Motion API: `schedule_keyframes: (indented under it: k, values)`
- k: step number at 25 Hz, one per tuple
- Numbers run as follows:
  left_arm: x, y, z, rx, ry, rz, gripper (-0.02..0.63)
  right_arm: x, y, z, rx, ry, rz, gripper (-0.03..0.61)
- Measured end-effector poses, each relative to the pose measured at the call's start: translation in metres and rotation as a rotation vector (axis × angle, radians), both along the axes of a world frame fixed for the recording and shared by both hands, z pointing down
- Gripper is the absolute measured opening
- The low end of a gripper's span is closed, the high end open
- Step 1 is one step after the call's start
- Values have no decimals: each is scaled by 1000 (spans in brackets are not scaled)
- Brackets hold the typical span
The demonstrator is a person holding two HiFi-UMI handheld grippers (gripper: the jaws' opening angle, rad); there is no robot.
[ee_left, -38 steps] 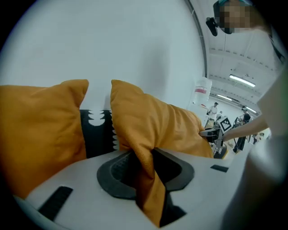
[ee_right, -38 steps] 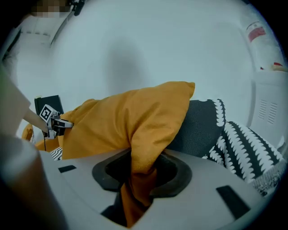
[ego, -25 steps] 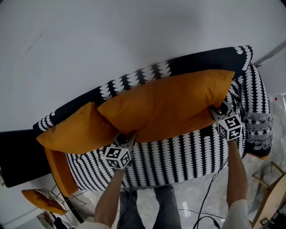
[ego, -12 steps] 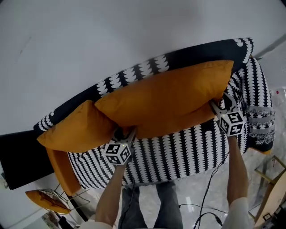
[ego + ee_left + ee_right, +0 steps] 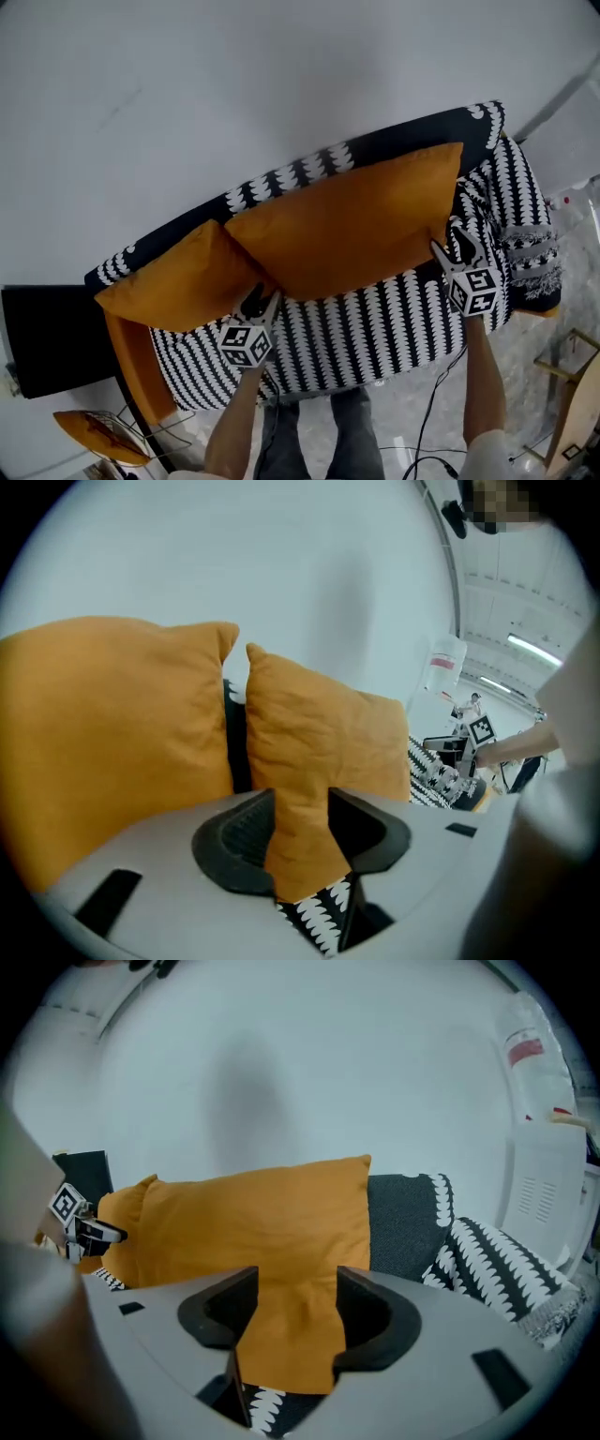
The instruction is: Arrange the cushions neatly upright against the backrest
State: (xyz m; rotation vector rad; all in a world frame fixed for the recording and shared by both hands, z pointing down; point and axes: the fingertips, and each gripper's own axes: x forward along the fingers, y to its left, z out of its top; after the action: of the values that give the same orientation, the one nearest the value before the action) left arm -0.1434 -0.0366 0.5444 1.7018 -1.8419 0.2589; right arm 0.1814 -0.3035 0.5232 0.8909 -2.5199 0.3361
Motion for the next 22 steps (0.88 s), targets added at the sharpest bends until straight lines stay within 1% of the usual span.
schedule_keyframes:
  k: [1, 2, 3, 4, 6, 9, 12, 16, 19, 22]
  values:
    - [1, 4, -11, 17, -13, 8, 171, 0, 8, -9, 11, -5, 13, 254]
    - [2, 8, -22, 32, -28, 20, 95, -1, 18, -18, 21, -11, 26, 154]
    - [2, 10, -32, 46, -41, 36, 64, -3, 27, -28, 32, -18, 33, 85]
    - [3, 11, -42, 59, -51, 54, 49, -6, 37, -38, 41, -27, 31, 49]
    - [6, 11, -60, 88, -57, 93, 31, -14, 56, -54, 60, -36, 14, 36]
    - [14, 14, -79, 128, -62, 168, 28, -21, 82, -73, 81, -41, 8, 29]
    - [19, 23, -93, 166, -78, 227, 28, -29, 112, -93, 93, -78, 4, 29]
    - [28, 55, -120, 228, -83, 276, 28, -36, 163, -130, 150, -111, 12, 29]
    - [33, 75, -143, 291, -81, 306, 28, -41, 194, -163, 222, -125, 34, 29]
    - [40, 114, -170, 316, -86, 340, 28, -39, 249, -194, 256, -156, 59, 30]
